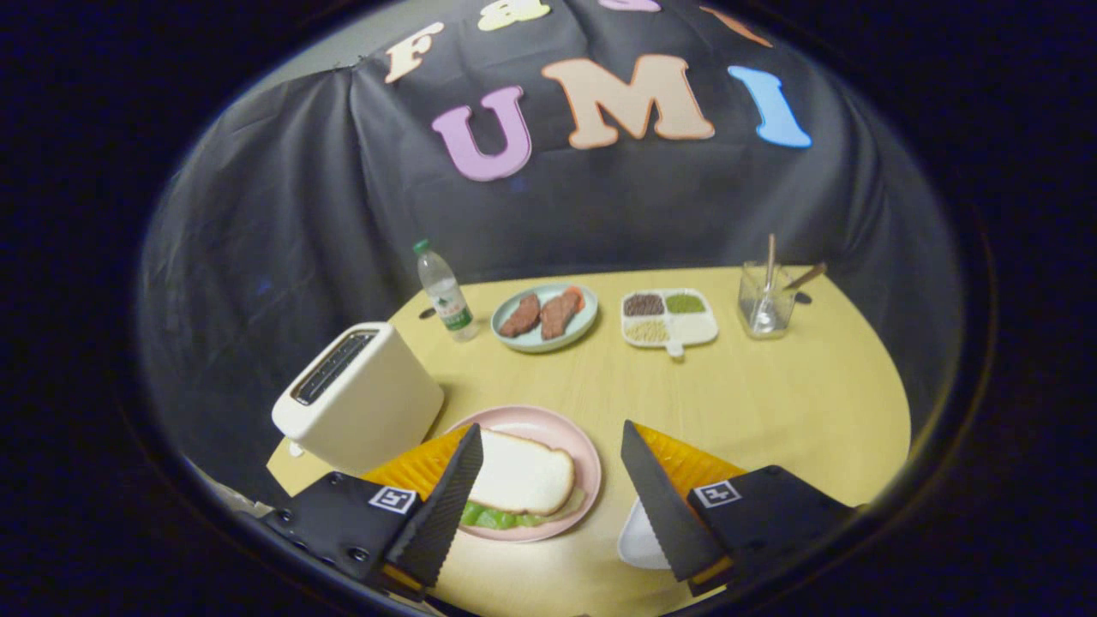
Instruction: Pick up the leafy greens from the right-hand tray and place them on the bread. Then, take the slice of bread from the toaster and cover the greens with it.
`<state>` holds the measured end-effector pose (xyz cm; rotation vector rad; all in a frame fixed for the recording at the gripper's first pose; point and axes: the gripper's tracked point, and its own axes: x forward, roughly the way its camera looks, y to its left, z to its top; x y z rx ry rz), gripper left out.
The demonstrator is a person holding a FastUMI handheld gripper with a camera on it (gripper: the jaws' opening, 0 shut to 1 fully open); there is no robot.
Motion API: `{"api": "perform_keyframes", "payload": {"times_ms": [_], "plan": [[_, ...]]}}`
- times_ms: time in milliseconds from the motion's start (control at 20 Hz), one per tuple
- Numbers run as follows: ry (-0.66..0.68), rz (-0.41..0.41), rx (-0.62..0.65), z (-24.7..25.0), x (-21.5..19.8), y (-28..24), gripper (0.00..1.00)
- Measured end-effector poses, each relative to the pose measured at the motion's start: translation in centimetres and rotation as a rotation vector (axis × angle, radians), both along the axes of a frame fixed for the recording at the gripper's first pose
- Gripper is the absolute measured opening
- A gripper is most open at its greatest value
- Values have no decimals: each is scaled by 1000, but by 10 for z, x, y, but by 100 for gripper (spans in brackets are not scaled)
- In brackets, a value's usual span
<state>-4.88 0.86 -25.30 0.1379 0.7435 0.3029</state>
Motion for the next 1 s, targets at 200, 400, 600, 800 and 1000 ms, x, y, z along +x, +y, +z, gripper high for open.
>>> {"api": "perform_keyframes", "payload": {"times_ms": [200, 400, 600, 800, 1000], "plan": [[-158, -36, -62, 53, 4, -21, 100], [-320, -84, -146, 98, 8, -41, 100], [-433, -150, -165, 128, 7, -49, 100], [-499, -199, -165, 148, 10, -53, 100], [-558, -229, -189, 167, 12, -60, 100]]}}
